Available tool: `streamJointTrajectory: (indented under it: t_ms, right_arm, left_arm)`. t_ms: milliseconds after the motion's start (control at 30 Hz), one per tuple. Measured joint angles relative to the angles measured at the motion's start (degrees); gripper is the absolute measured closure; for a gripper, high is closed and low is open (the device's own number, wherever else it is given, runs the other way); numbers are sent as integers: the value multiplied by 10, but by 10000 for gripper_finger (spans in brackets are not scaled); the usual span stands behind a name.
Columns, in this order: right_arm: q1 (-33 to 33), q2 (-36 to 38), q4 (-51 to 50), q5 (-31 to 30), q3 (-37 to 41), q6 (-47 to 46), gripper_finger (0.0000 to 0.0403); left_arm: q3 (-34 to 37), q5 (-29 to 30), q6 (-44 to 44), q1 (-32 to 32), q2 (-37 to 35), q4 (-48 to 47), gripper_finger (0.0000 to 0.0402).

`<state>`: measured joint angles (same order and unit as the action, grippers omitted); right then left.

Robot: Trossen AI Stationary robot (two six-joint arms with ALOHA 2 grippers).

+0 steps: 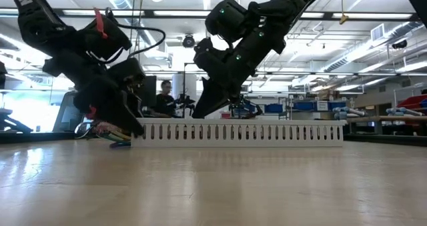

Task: Ziptie cables
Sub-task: Close the white cable duct cover, then return to Home Position

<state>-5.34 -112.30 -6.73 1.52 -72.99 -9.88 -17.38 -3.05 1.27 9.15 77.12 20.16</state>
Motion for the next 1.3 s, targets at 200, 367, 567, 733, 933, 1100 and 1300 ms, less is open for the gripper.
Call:
streamJointTrajectory:
  t_ms: [200,367,567,733,933,1100,1300]
  right_arm:
    - [0,8,-14,0,0,0,403]
    - [0,34,-64,0,0,10,403]
    - [1,80,-123,-4,6,18,403]
    - [6,146,-112,-6,60,11,403]
    - [8,258,35,-14,227,-48,403]
    - [7,339,162,-15,373,-104,403]
    - [7,438,239,-33,498,-127,403]
  left_arm:
    - [-58,36,28,0,-66,-177,93]
    - [-88,77,35,0,-142,-281,93]
    - [-87,126,22,0,-255,-346,93]
    - [-86,126,-4,-1,-345,-384,93]
    - [-40,125,-40,-9,-449,-363,93]
    - [29,124,-85,-19,-532,-309,93]
    - [79,124,-109,-32,-596,-272,93]
